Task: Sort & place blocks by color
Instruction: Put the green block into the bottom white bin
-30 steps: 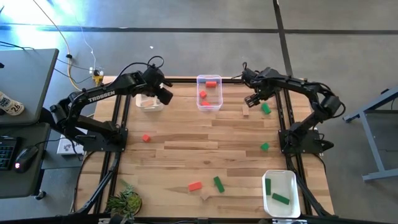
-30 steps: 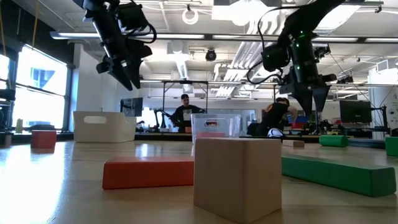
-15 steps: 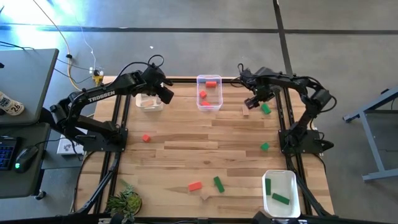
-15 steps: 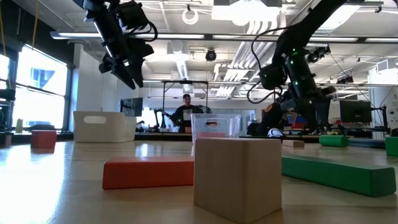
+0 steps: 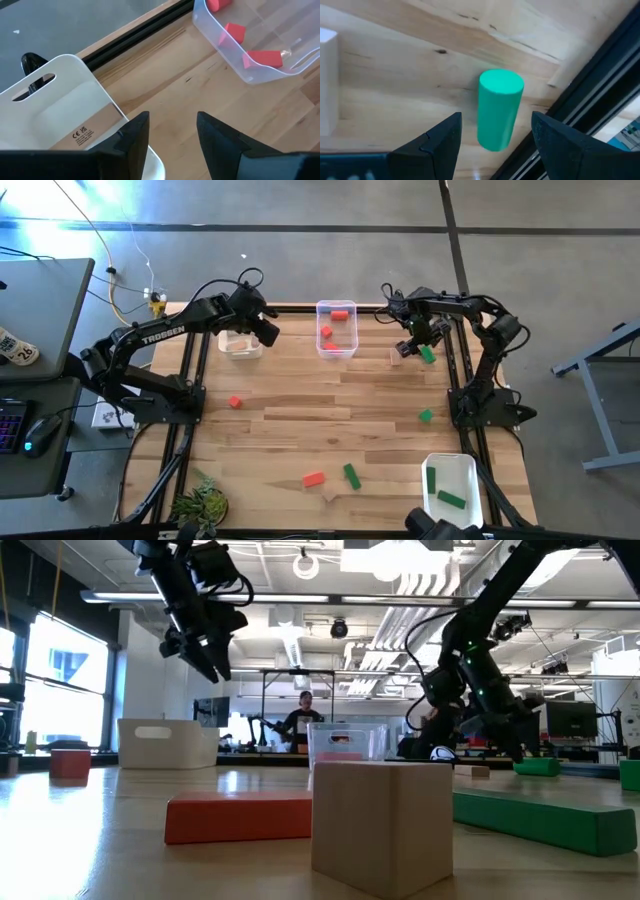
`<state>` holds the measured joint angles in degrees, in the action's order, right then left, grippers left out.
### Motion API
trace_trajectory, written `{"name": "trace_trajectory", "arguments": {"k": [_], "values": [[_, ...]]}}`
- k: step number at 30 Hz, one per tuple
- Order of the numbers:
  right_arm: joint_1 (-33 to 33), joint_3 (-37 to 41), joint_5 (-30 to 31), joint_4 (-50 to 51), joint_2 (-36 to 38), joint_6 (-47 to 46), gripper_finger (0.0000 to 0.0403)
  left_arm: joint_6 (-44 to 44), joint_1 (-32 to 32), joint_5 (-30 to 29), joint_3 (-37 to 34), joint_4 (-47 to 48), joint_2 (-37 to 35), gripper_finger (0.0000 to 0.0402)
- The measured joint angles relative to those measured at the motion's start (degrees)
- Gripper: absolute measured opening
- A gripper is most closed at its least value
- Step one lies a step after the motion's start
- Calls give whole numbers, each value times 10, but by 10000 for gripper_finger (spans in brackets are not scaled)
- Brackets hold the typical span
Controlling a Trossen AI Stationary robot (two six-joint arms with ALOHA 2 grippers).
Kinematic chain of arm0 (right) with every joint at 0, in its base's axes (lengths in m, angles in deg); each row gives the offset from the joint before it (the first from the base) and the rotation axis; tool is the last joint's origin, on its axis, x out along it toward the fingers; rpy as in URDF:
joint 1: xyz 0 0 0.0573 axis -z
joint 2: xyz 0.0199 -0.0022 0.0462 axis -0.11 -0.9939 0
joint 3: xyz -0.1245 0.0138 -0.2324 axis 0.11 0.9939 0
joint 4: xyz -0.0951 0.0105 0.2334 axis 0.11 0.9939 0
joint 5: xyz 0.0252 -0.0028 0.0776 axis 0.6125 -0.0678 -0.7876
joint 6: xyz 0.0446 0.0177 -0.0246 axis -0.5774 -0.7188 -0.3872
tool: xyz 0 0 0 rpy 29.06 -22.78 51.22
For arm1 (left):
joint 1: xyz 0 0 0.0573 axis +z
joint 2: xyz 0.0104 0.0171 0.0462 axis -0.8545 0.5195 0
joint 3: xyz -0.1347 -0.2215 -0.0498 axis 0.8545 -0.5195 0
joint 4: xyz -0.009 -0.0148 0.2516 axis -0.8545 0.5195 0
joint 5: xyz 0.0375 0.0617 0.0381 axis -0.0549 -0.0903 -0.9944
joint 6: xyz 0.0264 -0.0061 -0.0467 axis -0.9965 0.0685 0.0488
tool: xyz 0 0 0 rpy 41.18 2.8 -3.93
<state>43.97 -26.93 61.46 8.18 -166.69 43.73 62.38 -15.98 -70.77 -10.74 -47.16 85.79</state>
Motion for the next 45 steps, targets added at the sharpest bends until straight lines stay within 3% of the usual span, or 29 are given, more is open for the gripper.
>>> {"name": "trace_trajectory", "arguments": {"k": [10,22,29,36,45], "values": [[19,0,-2,-6,-38,33,218,0,0,-1,0,-4,0,154],[19,0,1,-6,-38,28,98,-39,0,-10,0,-5,0,154],[15,0,-5,5,-31,40,82,-45,0,-18,0,-5,0,154],[-25,0,-37,13,48,0,82,-45,0,-18,0,-5,0,154],[-117,0,-97,16,194,-125,82,-45,0,-18,0,-4,0,154]]}}
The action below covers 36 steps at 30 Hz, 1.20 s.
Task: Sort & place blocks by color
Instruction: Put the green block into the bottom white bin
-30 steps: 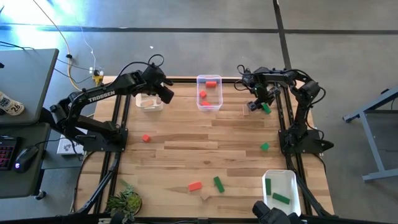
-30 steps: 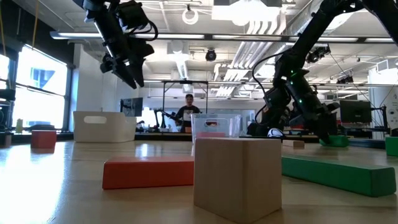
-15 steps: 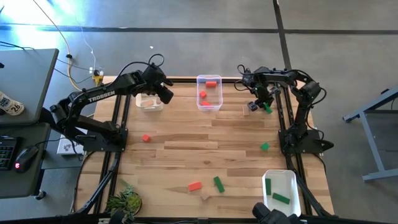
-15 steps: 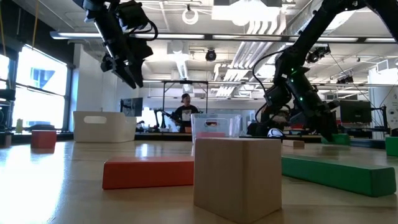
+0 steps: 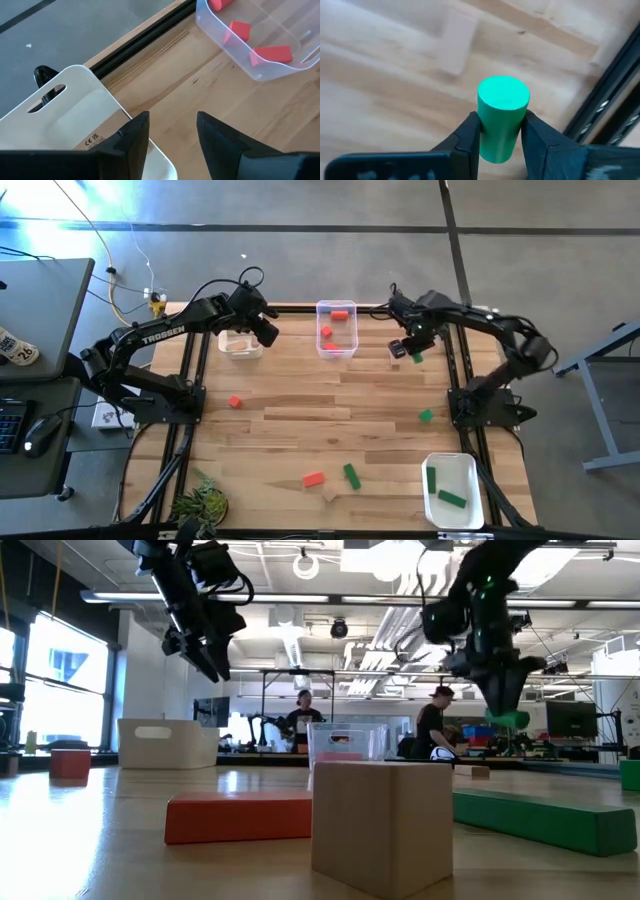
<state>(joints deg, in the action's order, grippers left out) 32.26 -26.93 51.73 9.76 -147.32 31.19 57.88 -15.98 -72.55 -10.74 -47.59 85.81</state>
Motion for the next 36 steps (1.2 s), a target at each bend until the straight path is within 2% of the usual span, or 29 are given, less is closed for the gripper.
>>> {"name": "trace_trajectory", "arguments": {"k": [8,15,25,31,36], "values": [[-125,0,-55,30,107,-159,82,0,0,1,0,0,0,154],[-323,0,-69,85,158,-376,82,0,0,17,0,1,0,154],[-603,0,-62,76,150,-668,82,0,-7,25,0,2,0,154],[-734,0,-66,0,115,-811,82,0,-21,47,0,6,0,154],[-822,0,-115,-70,75,-889,82,36,-50,83,0,5,0,154]]}}
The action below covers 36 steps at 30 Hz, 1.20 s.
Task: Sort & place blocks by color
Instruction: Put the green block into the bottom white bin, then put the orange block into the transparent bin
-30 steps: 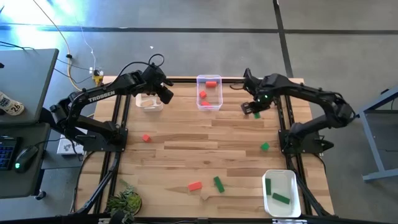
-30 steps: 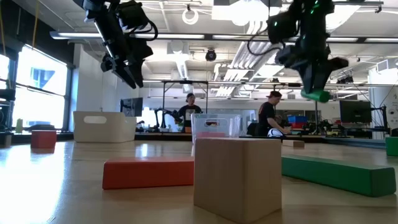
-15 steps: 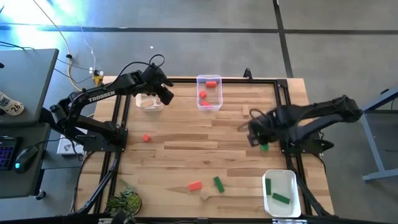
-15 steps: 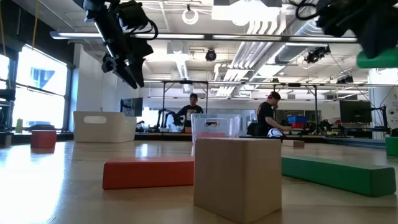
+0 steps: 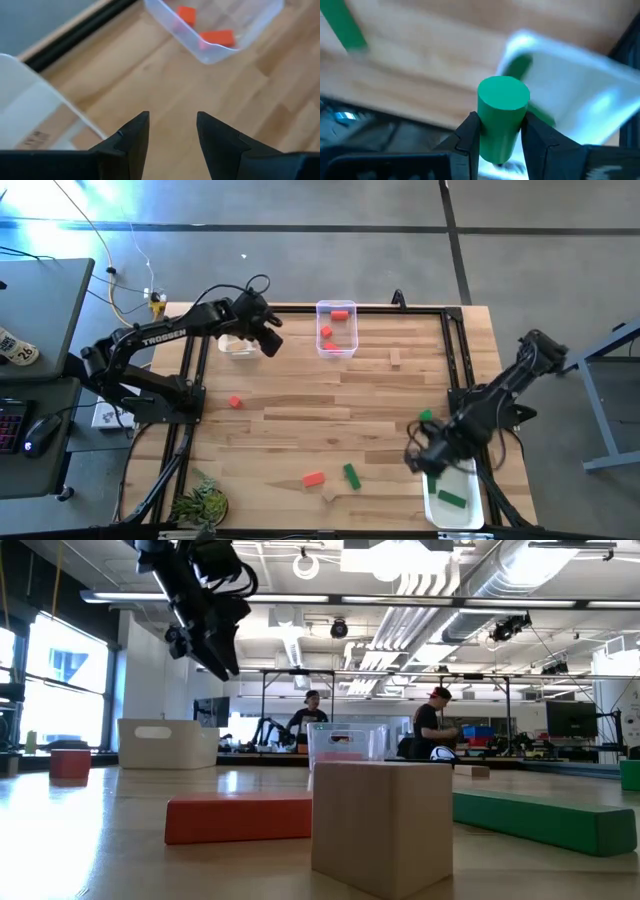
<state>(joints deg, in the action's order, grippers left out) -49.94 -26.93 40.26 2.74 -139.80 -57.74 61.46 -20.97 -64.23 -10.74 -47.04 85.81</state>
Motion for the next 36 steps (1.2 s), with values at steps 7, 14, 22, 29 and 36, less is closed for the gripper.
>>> {"name": "trace_trajectory", "arguments": {"k": [7,14,22,29,36], "values": [[-81,0,-62,-41,-43,-81,93,67,-77,3,0,0,0,154],[-119,0,-59,-49,-84,-86,99,178,-174,3,0,0,0,154],[-124,0,-53,-43,-113,-4,157,305,-311,-14,0,-2,0,154],[-122,0,16,-43,-112,66,211,361,-445,-78,0,-12,0,154],[-110,0,69,-42,-96,94,221,361,-553,-110,0,-73,7,154]]}}
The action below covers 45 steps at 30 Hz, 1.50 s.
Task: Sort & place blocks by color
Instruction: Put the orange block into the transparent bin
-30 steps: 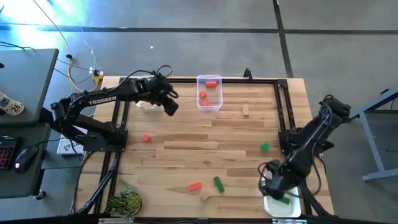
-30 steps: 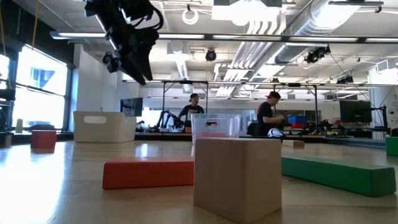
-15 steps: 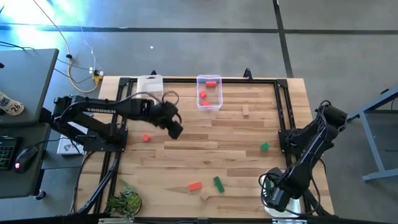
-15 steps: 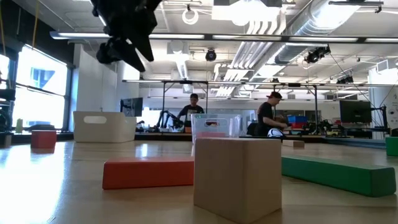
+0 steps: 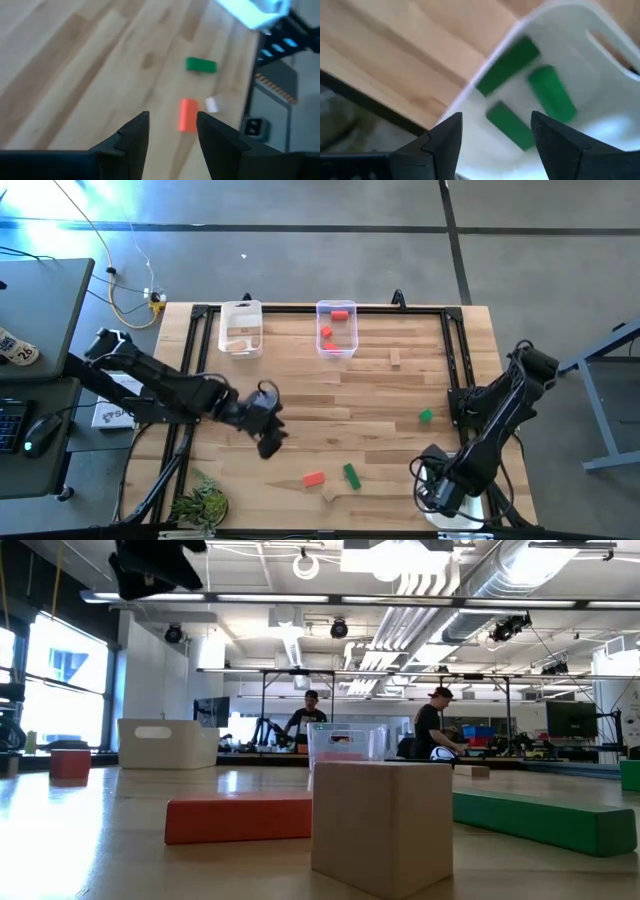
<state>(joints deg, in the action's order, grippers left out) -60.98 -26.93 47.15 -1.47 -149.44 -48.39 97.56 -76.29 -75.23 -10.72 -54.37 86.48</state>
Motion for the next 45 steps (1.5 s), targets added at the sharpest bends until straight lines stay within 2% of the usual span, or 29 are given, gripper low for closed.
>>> {"name": "trace_trajectory", "arguments": {"k": [3,9,14,19,24,29,38,45], "values": [[3,0,37,0,7,-34,217,-1,-26,-10,0,-34,10,154],[1,-22,38,2,8,-43,213,-17,-57,5,0,-109,40,154],[4,-47,83,33,8,-43,213,-51,-62,34,0,-155,72,154],[13,-61,105,50,8,-43,213,-59,-53,40,0,-155,95,156],[22,-63,117,56,8,-47,213,-81,-37,63,0,-157,115,178],[36,-63,124,77,8,-44,213,-70,-31,41,0,-178,147,203],[60,-63,124,95,8,-7,213,-59,-43,41,0,-226,238,200],[71,-63,124,101,8,-3,213,-51,-52,30,0,-260,279,200]]}}
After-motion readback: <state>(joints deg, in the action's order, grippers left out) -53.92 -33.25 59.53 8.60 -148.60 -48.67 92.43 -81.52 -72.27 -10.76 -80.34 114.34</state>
